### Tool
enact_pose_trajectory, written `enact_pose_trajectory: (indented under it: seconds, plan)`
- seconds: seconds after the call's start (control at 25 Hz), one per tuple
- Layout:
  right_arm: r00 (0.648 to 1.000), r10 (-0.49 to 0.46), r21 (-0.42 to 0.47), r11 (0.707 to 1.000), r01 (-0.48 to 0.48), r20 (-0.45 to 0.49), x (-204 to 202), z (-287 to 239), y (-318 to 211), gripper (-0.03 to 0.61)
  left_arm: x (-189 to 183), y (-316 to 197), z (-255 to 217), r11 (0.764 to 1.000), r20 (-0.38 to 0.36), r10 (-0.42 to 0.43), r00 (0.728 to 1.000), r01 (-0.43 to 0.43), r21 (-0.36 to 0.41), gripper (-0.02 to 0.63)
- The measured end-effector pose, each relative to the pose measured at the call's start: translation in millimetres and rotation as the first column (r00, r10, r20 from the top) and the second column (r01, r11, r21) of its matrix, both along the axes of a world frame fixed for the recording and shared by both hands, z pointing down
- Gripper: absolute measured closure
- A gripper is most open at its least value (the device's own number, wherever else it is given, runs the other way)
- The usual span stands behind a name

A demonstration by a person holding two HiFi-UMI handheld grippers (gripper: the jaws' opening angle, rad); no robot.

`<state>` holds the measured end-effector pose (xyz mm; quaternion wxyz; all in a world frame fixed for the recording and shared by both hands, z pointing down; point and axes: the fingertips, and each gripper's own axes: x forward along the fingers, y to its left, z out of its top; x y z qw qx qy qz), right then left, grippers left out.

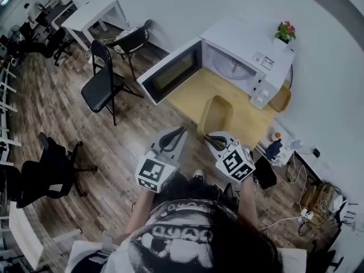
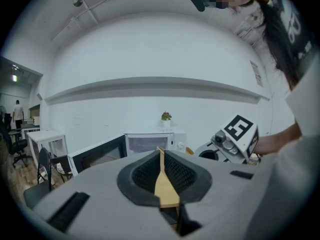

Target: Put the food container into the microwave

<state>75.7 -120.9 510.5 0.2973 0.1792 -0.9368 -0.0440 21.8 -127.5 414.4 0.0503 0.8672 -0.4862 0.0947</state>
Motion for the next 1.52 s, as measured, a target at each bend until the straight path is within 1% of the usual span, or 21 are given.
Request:
enact_pose_trajectory:
  seconds: [0.16,0.32,0.48,0.68,0.8,0.96,1.16,1.28,1.52]
  plan:
    - [1.000,0.001,-0.014,1.000,-0.001,0.013,0.6,3.9,-5.3,0.558,2.0,-2.7,4.6,1.000,0.004,0.010,1.000,-0.010,0.006,0.591]
    - [1.000,0.007,-0.034,0.999,-0.007,0.009,0.6,10.0,-5.4,0.558,6.4,-5.6,9.7,0.999,-0.001,0.027,1.000,-0.028,-0.020,0.591]
    - [1.000,0.018,-0.050,0.999,-0.018,0.004,0.1,16.7,-12.7,0.558,11.1,-20.7,13.7,0.998,0.000,0.053,0.999,-0.053,-0.030,0.591]
    - [0.998,0.060,-0.061,0.996,-0.060,-0.008,-3.8,25.2,-40.2,0.558,11.9,-47.1,22.3,0.992,0.001,0.118,0.993,-0.118,-0.036,0.591]
    - [0.996,0.079,-0.068,0.994,-0.081,-0.029,-12.1,28.7,-61.5,0.558,1.5,-68.6,25.4,0.988,-0.001,0.149,0.989,-0.149,-0.034,0.591]
    - [0.991,0.125,-0.079,0.989,-0.128,-0.047,-24.1,33.9,-96.9,0.558,-12.9,-104.9,18.7,0.982,-0.006,0.190,0.982,-0.190,-0.009,0.591]
    - [0.980,0.171,-0.087,0.980,-0.180,-0.099,-32.6,50.2,-139.5,0.558,-23.3,-137.5,26.1,0.966,-0.018,0.259,0.966,-0.259,-0.022,0.591]
    - [0.969,0.205,-0.085,0.972,-0.218,-0.136,-30.6,60.0,-166.4,0.558,-26.4,-154.3,26.3,0.954,-0.028,0.300,0.954,-0.300,-0.018,0.591]
    - [0.938,0.220,-0.050,0.969,-0.241,-0.268,-24.1,82.0,-217.8,0.558,-35.3,-178.8,28.9,0.930,-0.049,0.365,0.930,-0.366,-0.019,0.591]
